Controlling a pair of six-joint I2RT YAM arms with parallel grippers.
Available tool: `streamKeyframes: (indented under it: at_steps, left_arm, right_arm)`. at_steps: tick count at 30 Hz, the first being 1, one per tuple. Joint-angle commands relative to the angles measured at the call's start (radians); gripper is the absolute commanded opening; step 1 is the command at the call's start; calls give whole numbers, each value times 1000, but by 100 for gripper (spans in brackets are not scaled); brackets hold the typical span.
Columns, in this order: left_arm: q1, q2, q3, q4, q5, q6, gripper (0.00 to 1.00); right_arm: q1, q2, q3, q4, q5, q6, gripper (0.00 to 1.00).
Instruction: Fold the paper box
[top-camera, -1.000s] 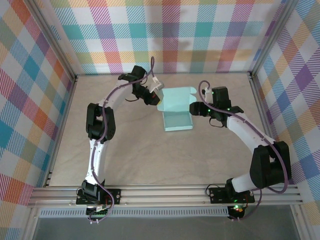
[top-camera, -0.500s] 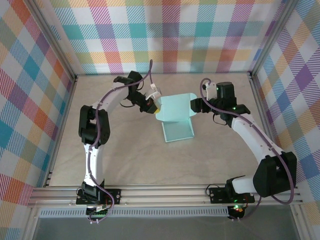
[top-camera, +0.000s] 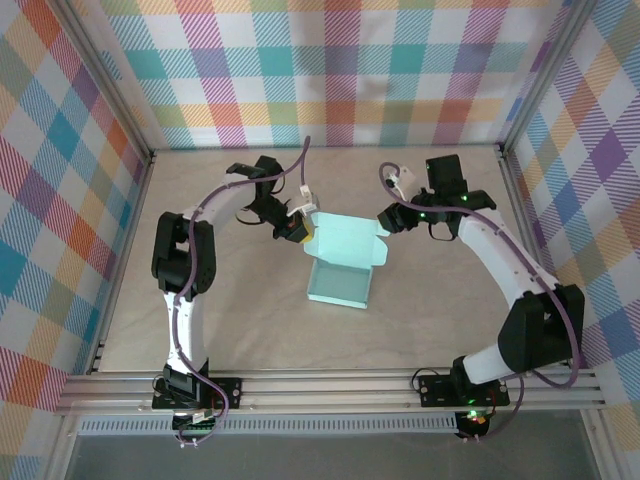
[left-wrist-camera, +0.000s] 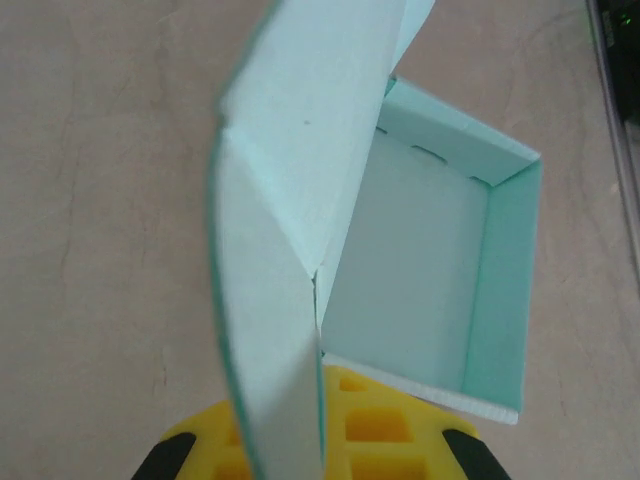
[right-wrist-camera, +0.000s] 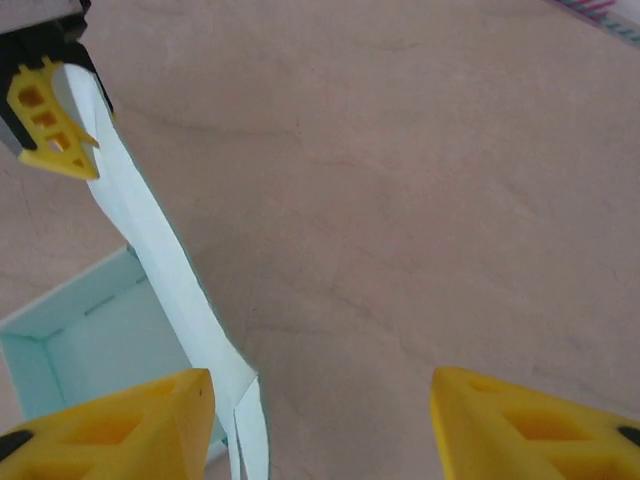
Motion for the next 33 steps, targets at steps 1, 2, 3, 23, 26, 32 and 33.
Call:
streamKeyframes:
  at_steps: [1, 2, 3, 23, 26, 32, 33]
  left_arm:
    - [-1, -47, -17, 20, -18, 53, 0]
    - [-2, -46, -15, 20, -19, 53, 0]
    - [-2, -43, -13, 16, -17, 52, 0]
    - [7, -51, -15, 18, 5, 46, 0]
    - [7, -51, -15, 17, 11, 46, 0]
    - [7, -55, -15, 14, 25, 46, 0]
    - [7, -54, -14, 13, 28, 46, 0]
  right_arm:
    - [-18, 63, 79, -165, -108, -172, 60]
    - [-21, 82, 98, -194, -129, -189, 60]
    - [-21, 106, 124, -232, -148, -208, 60]
    - [-20, 275, 190, -455, -184, -309, 31]
    - [-20, 275, 182, -439, -179, -306, 32]
    - [-14, 289, 186, -426, -183, -301, 31]
    - [-13, 294, 186, -424, -189, -302, 30]
